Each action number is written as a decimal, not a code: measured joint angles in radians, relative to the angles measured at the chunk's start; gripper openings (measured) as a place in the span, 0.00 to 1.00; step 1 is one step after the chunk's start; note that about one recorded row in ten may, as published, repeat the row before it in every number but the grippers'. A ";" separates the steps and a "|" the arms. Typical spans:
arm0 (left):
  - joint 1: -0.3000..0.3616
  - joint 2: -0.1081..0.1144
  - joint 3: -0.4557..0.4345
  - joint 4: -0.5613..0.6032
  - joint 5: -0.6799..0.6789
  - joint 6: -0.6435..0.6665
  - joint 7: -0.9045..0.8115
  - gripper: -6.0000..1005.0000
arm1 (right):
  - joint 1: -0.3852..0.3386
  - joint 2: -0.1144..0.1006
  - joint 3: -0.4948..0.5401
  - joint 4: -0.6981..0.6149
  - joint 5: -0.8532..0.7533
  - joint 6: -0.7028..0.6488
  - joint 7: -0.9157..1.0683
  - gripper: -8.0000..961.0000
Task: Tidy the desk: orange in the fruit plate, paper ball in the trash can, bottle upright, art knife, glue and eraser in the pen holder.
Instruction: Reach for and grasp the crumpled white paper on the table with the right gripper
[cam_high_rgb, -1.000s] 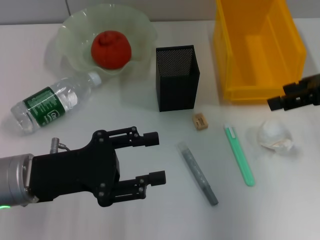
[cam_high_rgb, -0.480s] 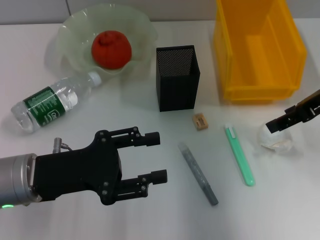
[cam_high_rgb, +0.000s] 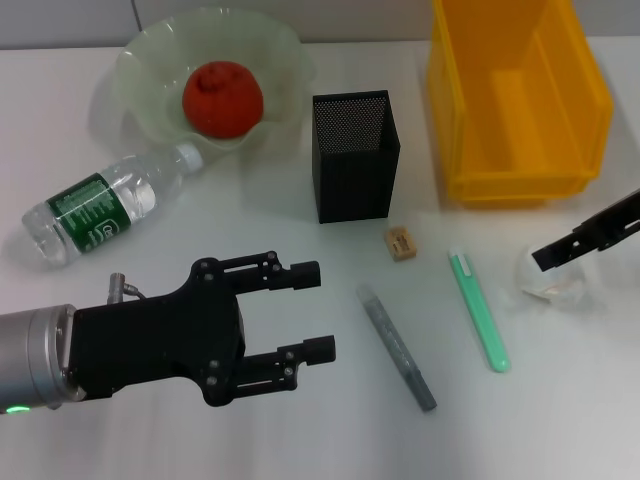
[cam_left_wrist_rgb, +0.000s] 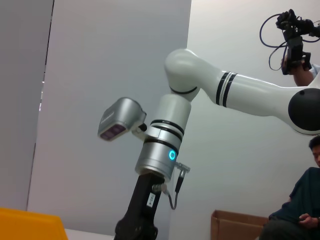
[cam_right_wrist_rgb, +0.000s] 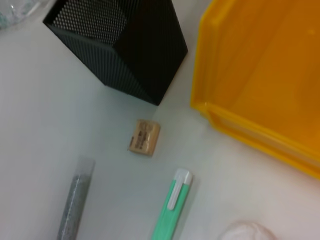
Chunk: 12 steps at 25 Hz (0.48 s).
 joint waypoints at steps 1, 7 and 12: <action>0.000 0.000 -0.001 0.000 0.000 -0.001 0.000 0.66 | 0.003 0.000 -0.005 0.035 0.000 0.023 0.000 0.80; -0.002 0.000 -0.003 0.001 0.000 -0.005 0.000 0.66 | 0.004 0.000 -0.045 0.083 -0.001 0.087 -0.003 0.80; -0.003 0.000 -0.001 0.001 0.000 -0.007 0.000 0.66 | 0.004 0.000 -0.061 0.088 -0.002 0.115 -0.003 0.80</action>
